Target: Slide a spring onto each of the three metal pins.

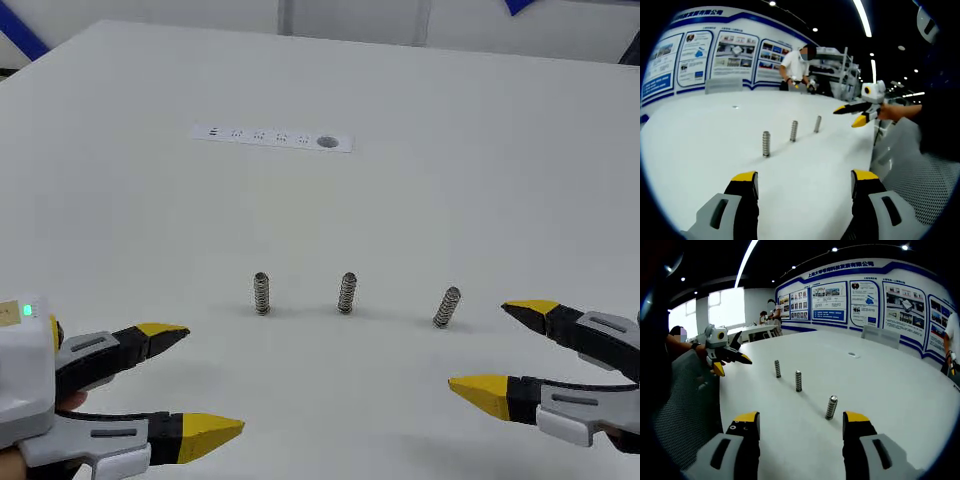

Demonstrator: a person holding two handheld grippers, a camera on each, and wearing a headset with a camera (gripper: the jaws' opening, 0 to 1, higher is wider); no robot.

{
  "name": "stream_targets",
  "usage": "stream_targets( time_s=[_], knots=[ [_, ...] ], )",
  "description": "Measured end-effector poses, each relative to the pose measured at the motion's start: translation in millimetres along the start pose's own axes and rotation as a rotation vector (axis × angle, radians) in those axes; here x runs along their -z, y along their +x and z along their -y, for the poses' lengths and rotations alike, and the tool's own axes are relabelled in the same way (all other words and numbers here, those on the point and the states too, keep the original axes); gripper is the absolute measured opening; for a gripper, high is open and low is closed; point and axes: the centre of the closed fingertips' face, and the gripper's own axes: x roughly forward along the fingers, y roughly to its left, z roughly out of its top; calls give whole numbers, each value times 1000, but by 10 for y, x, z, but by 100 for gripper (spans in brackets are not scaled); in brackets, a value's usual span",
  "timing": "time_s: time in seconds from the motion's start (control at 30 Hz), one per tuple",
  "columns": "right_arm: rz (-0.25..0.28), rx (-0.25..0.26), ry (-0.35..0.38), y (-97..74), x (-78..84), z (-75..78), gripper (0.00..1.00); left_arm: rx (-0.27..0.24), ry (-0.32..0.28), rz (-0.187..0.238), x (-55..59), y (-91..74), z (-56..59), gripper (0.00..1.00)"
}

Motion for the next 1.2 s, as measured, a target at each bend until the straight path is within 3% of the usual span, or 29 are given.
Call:
stream_targets(
  time_s=[0.43,1.2],
  knots=[
    [-15,14,12,44,46,-40,69,-39,-1,34,-59,-36,-84,81],
    [-36,19,1,100,83,-127,69,-23,14,35,-58,-52,-78,81]
  ],
)
